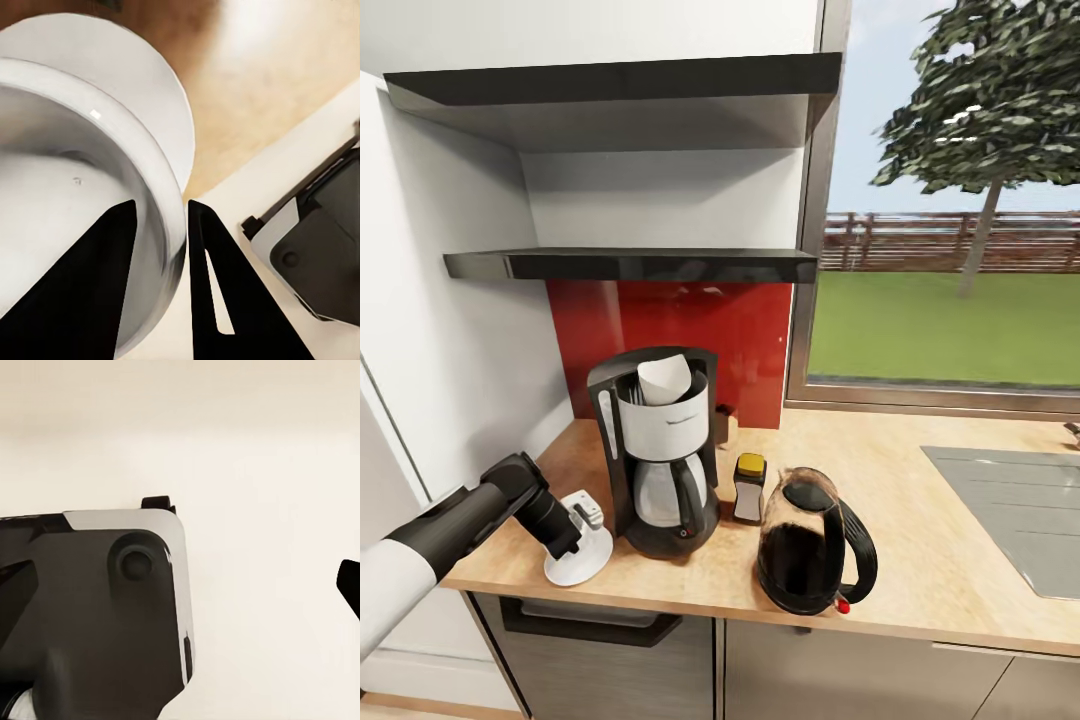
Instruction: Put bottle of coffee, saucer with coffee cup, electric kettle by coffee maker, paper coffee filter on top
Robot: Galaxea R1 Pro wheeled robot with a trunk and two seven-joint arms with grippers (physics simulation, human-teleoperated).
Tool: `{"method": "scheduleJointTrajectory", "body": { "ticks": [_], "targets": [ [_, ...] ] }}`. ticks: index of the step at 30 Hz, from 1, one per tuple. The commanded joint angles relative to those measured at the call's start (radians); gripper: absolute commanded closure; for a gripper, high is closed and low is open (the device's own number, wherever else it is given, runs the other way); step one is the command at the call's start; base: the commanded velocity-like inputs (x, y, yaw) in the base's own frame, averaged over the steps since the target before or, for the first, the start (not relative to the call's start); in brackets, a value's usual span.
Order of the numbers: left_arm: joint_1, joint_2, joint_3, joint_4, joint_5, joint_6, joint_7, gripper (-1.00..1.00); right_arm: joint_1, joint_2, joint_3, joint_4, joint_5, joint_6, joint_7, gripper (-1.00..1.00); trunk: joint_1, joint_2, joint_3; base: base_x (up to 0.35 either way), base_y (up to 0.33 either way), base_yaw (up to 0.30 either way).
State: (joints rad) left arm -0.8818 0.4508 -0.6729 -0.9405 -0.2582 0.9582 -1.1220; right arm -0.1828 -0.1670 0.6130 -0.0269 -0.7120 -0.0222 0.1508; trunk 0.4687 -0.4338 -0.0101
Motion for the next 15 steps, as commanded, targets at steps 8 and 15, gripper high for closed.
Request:
{"method": "scheduleJointTrajectory", "body": {
  "ticks": [8,15],
  "targets": [
    [-0.003,-0.015,-0.001,-0.001,-0.01,0.003,-0.009,-1.0,-0.001,-0.001,0.008,0.001,-0.009,-0.002,0.004,-1.0,0.0,-0.001,-0.001,0.0,0.0,0.0],
    [-0.005,-0.017,0.0,-0.001,-0.012,0.004,-0.009,-1.0,-0.001,-0.002,0.008,0.001,-0.009,-0.002,0.004,-1.0,0.0,-0.001,-0.001,0.0,0.0,0.0]
  ]
}}
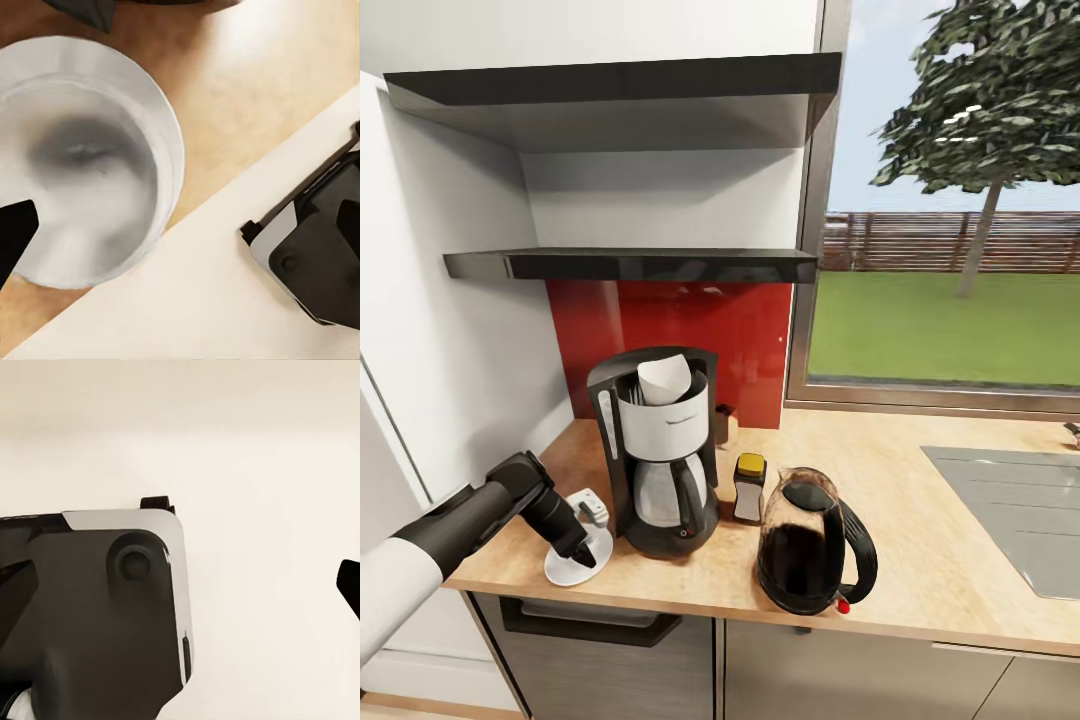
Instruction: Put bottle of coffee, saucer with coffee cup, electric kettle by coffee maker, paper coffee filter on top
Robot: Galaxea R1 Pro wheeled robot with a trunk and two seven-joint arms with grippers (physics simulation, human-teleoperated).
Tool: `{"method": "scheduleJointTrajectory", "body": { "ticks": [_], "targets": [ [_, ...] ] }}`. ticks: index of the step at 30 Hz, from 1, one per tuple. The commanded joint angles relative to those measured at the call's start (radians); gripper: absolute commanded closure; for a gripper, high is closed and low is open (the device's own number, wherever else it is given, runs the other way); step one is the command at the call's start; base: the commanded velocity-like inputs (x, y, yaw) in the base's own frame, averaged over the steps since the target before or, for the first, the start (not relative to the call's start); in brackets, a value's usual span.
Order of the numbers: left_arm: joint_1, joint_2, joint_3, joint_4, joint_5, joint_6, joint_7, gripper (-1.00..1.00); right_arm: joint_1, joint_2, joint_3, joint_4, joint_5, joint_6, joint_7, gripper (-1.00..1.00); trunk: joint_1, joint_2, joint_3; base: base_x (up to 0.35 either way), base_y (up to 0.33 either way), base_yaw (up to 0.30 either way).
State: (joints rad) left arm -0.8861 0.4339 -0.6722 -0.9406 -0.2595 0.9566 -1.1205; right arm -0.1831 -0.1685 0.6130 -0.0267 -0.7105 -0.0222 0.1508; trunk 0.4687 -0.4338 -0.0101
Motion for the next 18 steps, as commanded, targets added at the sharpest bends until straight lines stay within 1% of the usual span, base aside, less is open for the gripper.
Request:
{"method": "scheduleJointTrajectory", "body": {
  "ticks": [1,3,5,8,9,10,13,18],
  "targets": [
    [-0.001,0.0,0.001,-0.001,-0.01,0.005,-0.01,-1.0,0.0,0.0,0.008,0.001,-0.011,-0.002,0.004,-1.0,0.0,-0.001,-0.001,0.0,0.0,0.0],
    [-0.002,0.0,0.013,-0.001,-0.01,0.005,-0.01,-1.0,0.0,0.0,0.008,0.001,-0.011,-0.002,0.004,-1.0,0.0,-0.001,-0.001,0.0,0.0,0.0],
    [-0.011,0.0,0.048,-0.001,-0.01,0.005,-0.01,-1.0,-0.001,0.0,0.008,0.001,-0.011,-0.002,0.004,-1.0,0.0,-0.001,-0.001,0.0,0.0,0.0],
    [-0.021,0.0,0.116,-0.001,-0.012,0.005,-0.01,-1.0,0.0,0.0,0.008,0.001,-0.011,-0.002,0.004,-1.0,0.0,-0.001,-0.001,0.0,0.0,0.0],
    [-0.028,0.0,0.15,-0.001,-0.012,0.005,-0.01,-1.0,-0.001,0.0,0.008,0.001,-0.011,-0.002,0.004,-1.0,0.0,-0.001,-0.001,0.0,0.0,0.0],
    [-0.04,0.0,0.174,-0.001,-0.013,0.005,-0.01,-1.0,-0.001,0.0,0.008,0.001,-0.011,-0.002,0.004,-1.0,0.0,-0.001,-0.001,0.0,0.0,0.0],
    [-0.074,0.001,0.2,0.0,-0.013,0.019,-0.01,-1.0,0.0,0.0,0.008,0.001,-0.011,-0.002,0.004,-1.0,0.0,-0.001,-0.001,0.0,0.0,0.0],
    [-0.092,0.002,0.208,0.0,-0.014,0.032,-0.01,-1.0,0.0,0.0,0.008,0.001,-0.011,-0.002,0.004,-1.0,0.0,-0.001,-0.001,0.0,0.0,0.0]
  ]
}}
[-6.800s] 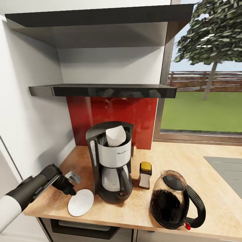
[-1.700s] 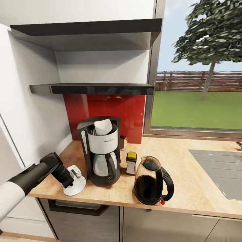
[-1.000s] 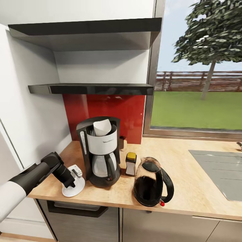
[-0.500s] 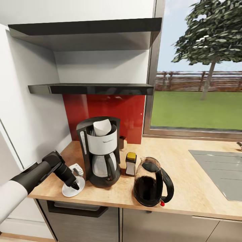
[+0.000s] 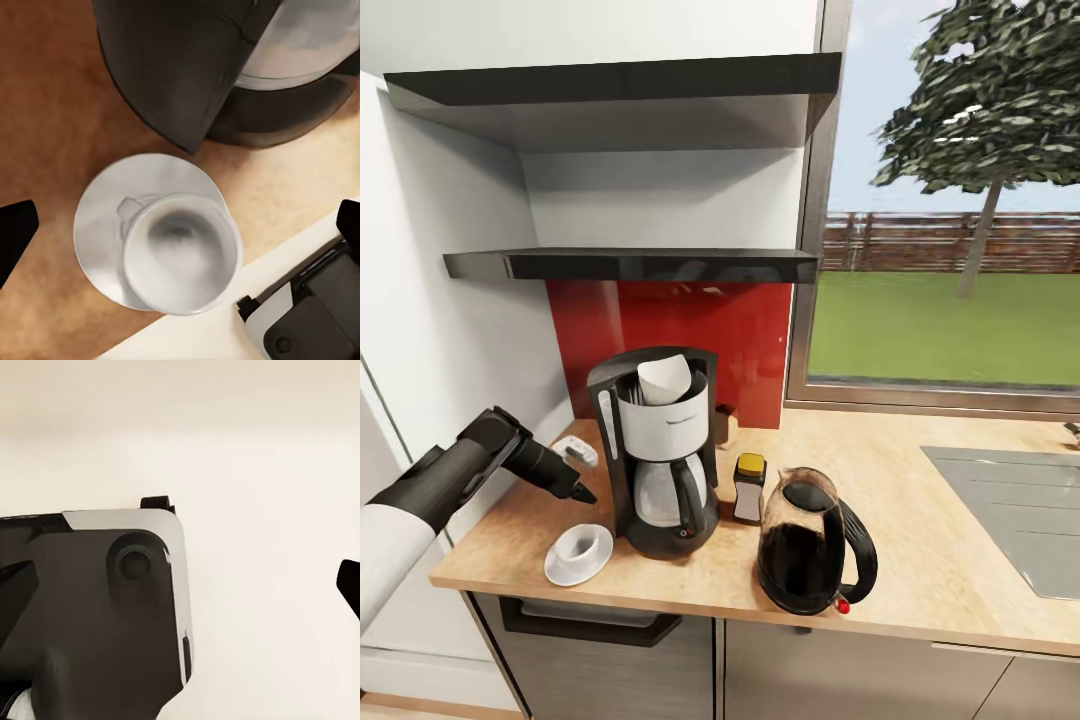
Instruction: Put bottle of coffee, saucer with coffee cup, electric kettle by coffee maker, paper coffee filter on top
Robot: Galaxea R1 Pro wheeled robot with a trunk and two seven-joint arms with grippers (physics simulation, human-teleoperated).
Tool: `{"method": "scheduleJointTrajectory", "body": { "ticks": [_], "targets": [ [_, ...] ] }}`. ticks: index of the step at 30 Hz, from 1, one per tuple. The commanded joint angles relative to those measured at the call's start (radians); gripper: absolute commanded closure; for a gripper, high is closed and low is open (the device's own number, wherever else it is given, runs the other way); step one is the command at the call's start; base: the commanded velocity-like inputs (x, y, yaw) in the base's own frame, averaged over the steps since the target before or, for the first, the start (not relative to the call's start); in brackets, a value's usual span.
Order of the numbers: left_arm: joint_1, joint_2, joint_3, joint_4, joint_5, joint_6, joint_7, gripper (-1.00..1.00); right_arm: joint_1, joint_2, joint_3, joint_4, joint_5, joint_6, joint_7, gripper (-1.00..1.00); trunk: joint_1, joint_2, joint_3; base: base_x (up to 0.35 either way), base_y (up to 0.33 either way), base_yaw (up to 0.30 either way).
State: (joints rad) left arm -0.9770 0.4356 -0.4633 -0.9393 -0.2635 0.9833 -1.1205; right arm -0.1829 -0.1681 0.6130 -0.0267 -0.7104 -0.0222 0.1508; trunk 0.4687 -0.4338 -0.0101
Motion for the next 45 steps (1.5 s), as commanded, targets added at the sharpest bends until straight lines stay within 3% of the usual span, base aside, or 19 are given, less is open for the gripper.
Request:
{"method": "scheduleJointTrajectory", "body": {
  "ticks": [1,17,33,35,38,43,45],
  "targets": [
    [-0.002,0.0,-0.001,-0.001,-0.011,0.006,-0.009,-1.0,-0.001,0.0,0.008,0.001,-0.011,-0.002,0.004,-1.0,0.0,-0.001,-0.001,0.0,0.0,0.0],
    [-0.003,0.01,0.0,-0.001,-0.014,0.005,-0.005,-1.0,-0.001,0.002,0.008,0.0,-0.012,-0.002,0.004,-1.0,0.0,-0.001,-0.001,-0.206,0.135,0.0],
    [0.019,0.052,0.003,0.017,-0.013,-0.014,-0.004,-1.0,0.0,0.002,0.008,0.001,-0.01,-0.002,0.004,-1.0,0.0,-0.001,-0.001,-0.183,0.158,0.0],
    [0.027,0.053,0.002,0.046,-0.012,-0.044,-0.004,-1.0,-0.001,0.003,0.008,0.0,-0.01,-0.002,0.004,-1.0,0.0,-0.001,-0.001,-0.004,0.004,0.0],
    [0.049,0.054,0.003,0.113,-0.012,-0.146,-0.005,-1.0,-0.001,0.005,0.008,-0.001,-0.009,-0.002,0.004,-1.0,0.0,-0.001,-0.001,-0.001,0.0,0.0],
    [0.054,0.057,0.002,0.22,-0.012,-0.221,-0.004,-1.0,-0.001,0.007,0.01,-0.001,-0.009,-0.002,0.004,-1.0,0.0,-0.001,-0.001,0.0,0.0,0.0],
    [0.055,0.077,0.003,0.301,-0.013,-0.313,-0.004,-1.0,-0.001,0.008,0.01,-0.002,-0.01,-0.002,0.004,-1.0,0.0,-0.001,-0.001,0.0,0.0,0.0]
  ]
}}
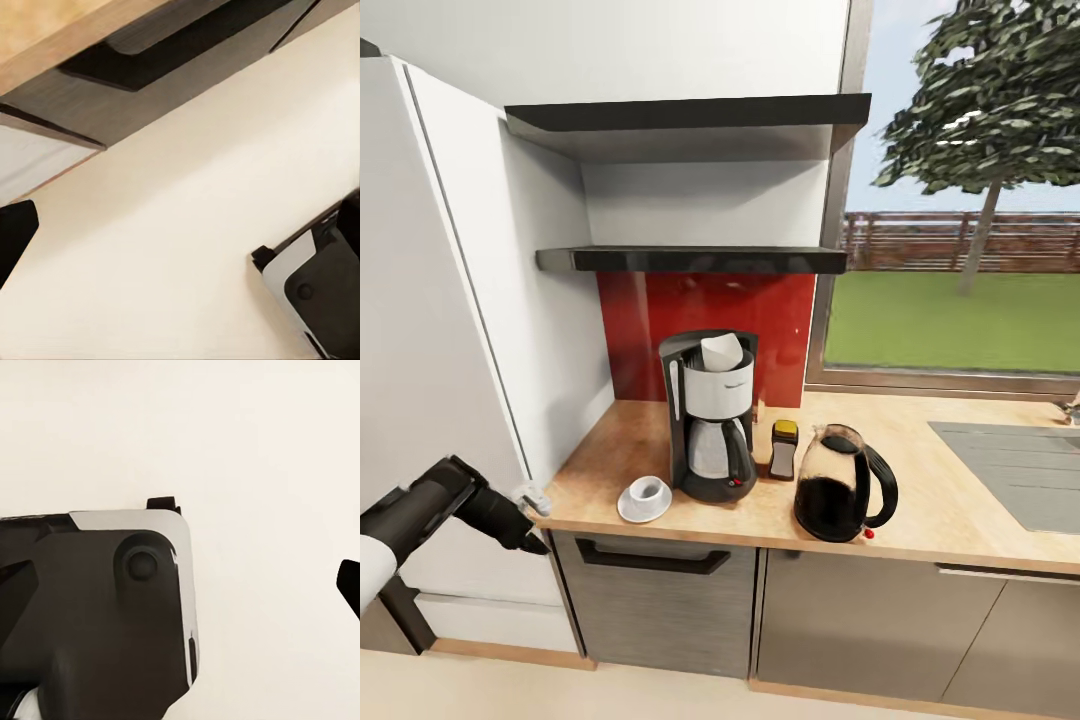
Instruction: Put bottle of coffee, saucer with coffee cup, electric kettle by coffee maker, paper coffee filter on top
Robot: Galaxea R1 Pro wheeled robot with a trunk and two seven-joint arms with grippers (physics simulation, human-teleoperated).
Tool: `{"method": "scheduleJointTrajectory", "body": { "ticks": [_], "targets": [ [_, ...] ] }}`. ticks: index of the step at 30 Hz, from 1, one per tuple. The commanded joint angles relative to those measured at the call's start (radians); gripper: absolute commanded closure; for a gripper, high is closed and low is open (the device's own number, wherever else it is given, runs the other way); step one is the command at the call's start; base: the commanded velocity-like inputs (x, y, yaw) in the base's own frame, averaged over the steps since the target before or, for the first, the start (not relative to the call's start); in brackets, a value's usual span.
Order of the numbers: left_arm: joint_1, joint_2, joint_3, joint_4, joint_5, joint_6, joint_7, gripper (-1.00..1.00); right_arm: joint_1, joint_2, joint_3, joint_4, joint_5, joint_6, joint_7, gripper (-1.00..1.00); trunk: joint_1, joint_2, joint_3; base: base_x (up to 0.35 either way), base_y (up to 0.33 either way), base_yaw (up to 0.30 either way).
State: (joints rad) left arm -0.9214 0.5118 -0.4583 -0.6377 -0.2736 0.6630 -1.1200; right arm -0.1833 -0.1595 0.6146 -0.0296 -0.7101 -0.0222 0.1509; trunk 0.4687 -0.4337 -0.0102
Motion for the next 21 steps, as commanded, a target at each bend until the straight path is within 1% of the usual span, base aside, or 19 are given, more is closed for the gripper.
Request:
{"method": "scheduleJointTrajectory", "body": {
  "ticks": [1,3,6,7,8,10,11,13,14,15,16,18,19,20,21],
  "targets": [
    [-0.001,0.004,-0.002,0.02,-0.003,-0.016,-0.004,-1.0,-0.001,0.0,0.008,0.001,-0.011,-0.002,0.004,-1.0,0.0,-0.001,-0.001,0.0,0.0,0.0],
    [-0.001,0.011,-0.003,0.084,-0.003,-0.059,-0.004,-1.0,0.0,0.0,0.008,0.0,-0.011,-0.002,0.004,-1.0,0.0,-0.001,-0.001,0.0,0.0,0.0],
    [-0.001,0.014,-0.003,0.13,-0.003,-0.094,-0.003,-1.0,0.0,0.0,0.008,0.0,-0.011,-0.002,0.004,-1.0,0.0,-0.001,-0.001,0.0,0.0,0.0],
    [-0.001,0.015,-0.004,0.184,-0.003,-0.147,-0.003,-1.0,0.0,0.0,0.008,0.0,-0.011,-0.002,0.004,-1.0,0.0,-0.001,-0.001,0.0,0.0,0.0],
    [0.0,0.015,-0.007,0.227,-0.003,-0.183,-0.003,-1.0,-0.001,0.0,0.008,0.0,-0.011,-0.002,0.004,-1.0,0.0,-0.001,-0.001,0.0,0.0,0.0],
    [0.004,0.015,-0.01,0.275,-0.003,-0.216,0.004,-1.0,0.0,0.0,0.008,0.0,-0.011,-0.002,0.004,-1.0,0.0,-0.001,-0.001,0.0,0.0,0.0],
    [0.035,0.013,-0.011,0.3,-0.003,-0.251,0.029,-1.0,0.0,0.0,0.008,0.0,-0.011,-0.002,0.004,-1.0,0.0,-0.001,-0.001,0.0,0.0,0.0],
    [0.083,0.011,-0.011,0.318,-0.002,-0.293,0.072,-1.0,0.0,0.0,0.008,0.0,-0.011,-0.002,0.004,-1.0,0.0,-0.001,-0.001,0.0,0.0,0.0],
    [0.12,0.009,-0.011,0.325,-0.001,-0.311,0.107,-1.0,0.0,0.0,0.007,0.0,-0.012,-0.002,0.004,-1.0,0.0,-0.001,-0.001,0.0,0.0,0.0],
    [0.144,0.007,-0.011,0.327,0.002,-0.318,0.127,-1.0,0.0,0.0,0.008,0.0,-0.012,-0.002,0.004,-1.0,0.0,-0.001,-0.001,0.0,0.0,0.0],
    [0.18,0.005,-0.009,0.329,0.006,-0.327,0.159,-1.0,0.0,0.0,0.008,0.0,-0.012,-0.002,0.004,-1.0,0.0,-0.001,-0.001,0.0,0.0,0.0],
    [0.222,-0.002,-0.006,0.331,0.021,-0.347,0.211,-1.0,0.0,0.0,0.008,0.0,-0.012,-0.002,0.004,-1.0,0.0,-0.001,-0.001,0.0,0.0,0.0],
    [0.25,-0.014,-0.006,0.332,0.037,-0.358,0.26,-1.0,-0.001,0.0,0.007,0.0,-0.012,-0.002,0.004,-1.0,0.0,-0.001,-0.001,0.0,0.0,0.0],
    [0.279,-0.032,-0.005,0.333,0.054,-0.364,0.319,-1.0,-0.001,0.0,0.007,0.0,-0.013,-0.002,0.004,-1.0,0.0,-0.001,-0.001,0.0,0.0,0.0],
    [0.313,-0.051,-0.004,0.334,0.072,-0.367,0.393,-1.0,-0.001,0.0,0.007,0.0,-0.013,-0.002,0.004,-1.0,0.0,-0.001,-0.001,0.0,0.0,0.0]
  ]
}}
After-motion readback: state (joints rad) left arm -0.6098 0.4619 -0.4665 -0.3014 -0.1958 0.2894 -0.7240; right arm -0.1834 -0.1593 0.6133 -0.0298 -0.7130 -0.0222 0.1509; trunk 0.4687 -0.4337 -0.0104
